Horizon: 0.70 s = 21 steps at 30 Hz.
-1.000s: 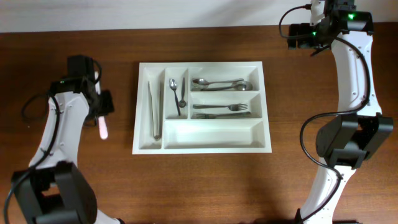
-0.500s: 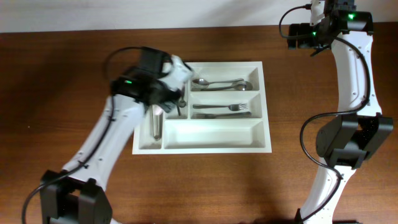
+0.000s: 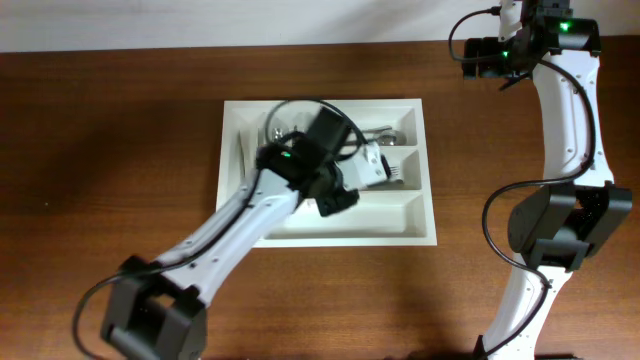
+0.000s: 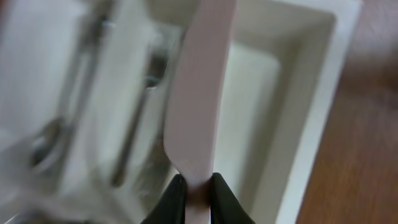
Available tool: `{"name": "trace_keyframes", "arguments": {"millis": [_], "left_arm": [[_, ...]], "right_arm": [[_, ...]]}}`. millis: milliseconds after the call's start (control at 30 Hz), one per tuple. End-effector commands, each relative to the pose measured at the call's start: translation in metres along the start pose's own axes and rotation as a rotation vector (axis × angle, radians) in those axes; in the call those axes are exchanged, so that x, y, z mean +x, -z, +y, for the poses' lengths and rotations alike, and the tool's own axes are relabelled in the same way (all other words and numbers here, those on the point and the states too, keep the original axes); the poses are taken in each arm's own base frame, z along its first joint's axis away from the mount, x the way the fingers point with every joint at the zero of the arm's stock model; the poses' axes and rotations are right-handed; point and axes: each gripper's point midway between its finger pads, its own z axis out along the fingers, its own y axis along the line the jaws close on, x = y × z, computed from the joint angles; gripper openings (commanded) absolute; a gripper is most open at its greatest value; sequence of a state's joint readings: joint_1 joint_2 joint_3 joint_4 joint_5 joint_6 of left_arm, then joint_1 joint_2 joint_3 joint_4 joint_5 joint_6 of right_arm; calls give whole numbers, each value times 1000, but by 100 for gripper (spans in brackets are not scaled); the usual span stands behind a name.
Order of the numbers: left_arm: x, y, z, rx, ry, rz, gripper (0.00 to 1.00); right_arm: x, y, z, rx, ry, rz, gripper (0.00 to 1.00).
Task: Pack container
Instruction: 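Carry the plastic knife into the tray's bottom compartment and release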
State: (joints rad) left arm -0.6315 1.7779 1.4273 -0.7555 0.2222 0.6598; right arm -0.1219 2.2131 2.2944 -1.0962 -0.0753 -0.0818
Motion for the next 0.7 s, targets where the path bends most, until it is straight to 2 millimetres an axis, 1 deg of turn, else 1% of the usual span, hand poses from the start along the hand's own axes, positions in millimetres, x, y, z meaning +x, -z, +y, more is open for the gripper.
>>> {"name": "trace_keyframes", "arguments": {"millis": [0, 33, 67, 100, 133, 167, 200, 233, 333, 400, 467, 500, 567, 600, 633, 667], "left_arm": [[1, -17, -12, 58, -116, 21, 2], [4, -20, -13, 66, -117, 36, 3], [6, -22, -14, 72, -114, 42, 8], [7, -22, -14, 73, -113, 46, 29], [8, -22, -14, 71, -112, 49, 60], [8, -21, -12, 62, -113, 55, 80], [11, -20, -7, 35, -110, 73, 93], [12, -20, -3, 12, -88, 86, 99], [12, -11, 12, -58, -3, 107, 99], [9, 3, 27, -110, 60, 98, 99], [5, 22, 50, -190, 154, 79, 99], [6, 35, 66, -248, 229, 69, 99], [17, 64, 101, -384, 433, 61, 99], [30, 80, 118, -456, 564, 64, 99], [47, 95, 132, -526, 708, 74, 99], [63, 108, 141, -571, 825, 85, 99]], "right_arm": [[-10, 16, 3, 0, 1, -42, 99], [-10, 16, 3, 0, 1, -42, 99], [-10, 16, 3, 0, 1, -42, 99], [-10, 16, 3, 0, 1, -42, 99], [-10, 16, 3, -1, 1, -41, 99], [-10, 16, 3, 0, 1, -42, 99], [-10, 16, 3, 0, 1, -42, 99], [-10, 16, 3, 0, 1, -42, 99], [-10, 16, 3, 0, 1, -41, 99], [-10, 16, 3, 0, 1, -42, 99], [-10, 16, 3, -1, 1, -41, 99], [-10, 16, 3, 0, 1, -41, 99], [-10, 16, 3, 0, 1, -42, 99], [-10, 16, 3, 0, 1, -42, 99], [-10, 16, 3, 0, 1, -42, 99], [-10, 16, 3, 0, 1, -42, 99]]}}
